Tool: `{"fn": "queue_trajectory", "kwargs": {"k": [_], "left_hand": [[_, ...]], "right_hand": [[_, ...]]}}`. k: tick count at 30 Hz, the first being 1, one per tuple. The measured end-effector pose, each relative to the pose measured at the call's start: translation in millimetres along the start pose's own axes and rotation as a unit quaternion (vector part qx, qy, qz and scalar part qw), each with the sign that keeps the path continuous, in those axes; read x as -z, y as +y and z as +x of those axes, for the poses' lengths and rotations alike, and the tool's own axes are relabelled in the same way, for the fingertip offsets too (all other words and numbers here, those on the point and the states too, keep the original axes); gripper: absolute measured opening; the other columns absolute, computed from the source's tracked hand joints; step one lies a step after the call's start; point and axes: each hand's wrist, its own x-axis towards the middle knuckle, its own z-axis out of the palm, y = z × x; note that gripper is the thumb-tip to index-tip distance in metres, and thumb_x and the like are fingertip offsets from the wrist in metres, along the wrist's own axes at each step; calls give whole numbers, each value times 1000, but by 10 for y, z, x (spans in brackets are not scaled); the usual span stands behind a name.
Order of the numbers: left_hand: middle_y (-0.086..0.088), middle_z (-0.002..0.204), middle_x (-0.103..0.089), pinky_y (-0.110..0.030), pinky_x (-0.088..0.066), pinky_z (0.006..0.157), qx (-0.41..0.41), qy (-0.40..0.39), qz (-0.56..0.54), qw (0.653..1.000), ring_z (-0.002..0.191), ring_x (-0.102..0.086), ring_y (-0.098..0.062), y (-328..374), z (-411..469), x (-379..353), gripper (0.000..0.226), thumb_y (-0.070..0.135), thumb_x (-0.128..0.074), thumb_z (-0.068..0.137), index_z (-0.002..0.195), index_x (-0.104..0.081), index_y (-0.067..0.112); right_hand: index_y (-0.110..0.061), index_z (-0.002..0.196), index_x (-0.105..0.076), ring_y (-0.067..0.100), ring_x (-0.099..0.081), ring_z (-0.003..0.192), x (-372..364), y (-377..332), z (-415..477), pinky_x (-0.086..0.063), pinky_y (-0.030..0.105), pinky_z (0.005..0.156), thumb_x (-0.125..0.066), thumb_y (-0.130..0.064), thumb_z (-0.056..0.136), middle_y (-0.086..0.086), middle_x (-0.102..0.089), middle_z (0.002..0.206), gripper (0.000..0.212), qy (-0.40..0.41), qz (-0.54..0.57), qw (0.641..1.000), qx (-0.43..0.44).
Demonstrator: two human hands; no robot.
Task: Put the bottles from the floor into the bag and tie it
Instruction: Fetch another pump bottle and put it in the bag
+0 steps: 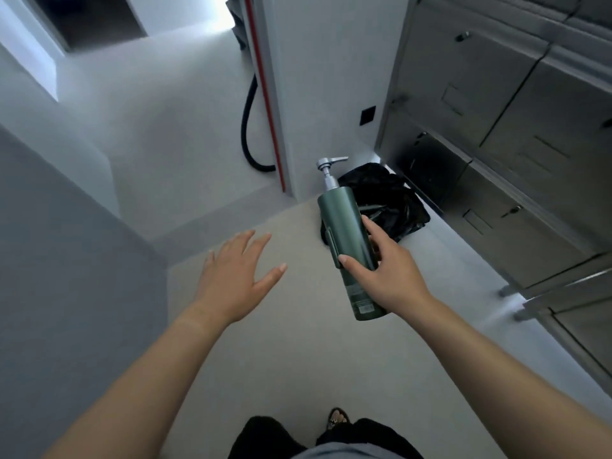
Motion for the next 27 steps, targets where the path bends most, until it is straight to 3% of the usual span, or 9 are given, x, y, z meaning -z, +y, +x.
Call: {"fn": "queue_trajectory", "kwargs": {"k": [9, 14, 18, 22, 27], "left_hand": [[-4, 154, -25, -59, -23, 111, -112, -8, 27, 993, 141, -23, -22, 226, 1601, 197, 69, 65, -31, 84, 144, -25, 30], [-5, 155, -23, -58, -21, 112, -185, -16, 30, 982, 143, -20, -22, 337, 2650, 400, 73, 68, -27, 82, 145, -24, 29], [-5, 154, -24, -58, -22, 111, -245, -17, 42, 968, 142, -21, -22, 422, 3314, 540, 73, 68, -26, 82, 144, -25, 29], [-5, 155, -22, -58, -24, 111, -278, -37, 61, 958, 142, -21, -23, 481, 3800, 581, 70, 66, -29, 85, 144, -23, 29], [-6, 155, -22, -56, -27, 110, -299, -57, 55, 951, 142, -22, -25, 569, 4256, 593, 70, 65, -30, 86, 145, -22, 28]], "right_hand": [[-43, 140, -24, 3, -51, 103, 179, 72, 1126, -40, 20, 82, -63, -54, 75, -9, -56, 127, 77, 83, 4, 996, -40], [-43, 141, -22, 10, -52, 114, 247, 8, 1802, -45, 27, 87, -62, -55, 75, -9, -54, 130, 78, 146, -10, 986, -75], [-44, 141, -20, 12, -50, 118, 280, -6, 2234, -42, 26, 89, -61, -56, 75, -9, -52, 133, 78, 183, -22, 977, -104], [-45, 140, -21, 15, -53, 111, 300, 22, 2533, -43, 27, 83, -61, -55, 76, -8, -52, 133, 77, 224, -32, 965, -130], [-44, 141, -22, 15, -53, 113, 418, 109, 2873, -46, 30, 87, -63, -53, 76, -9, -50, 134, 77, 248, -26, 957, -145]]}}
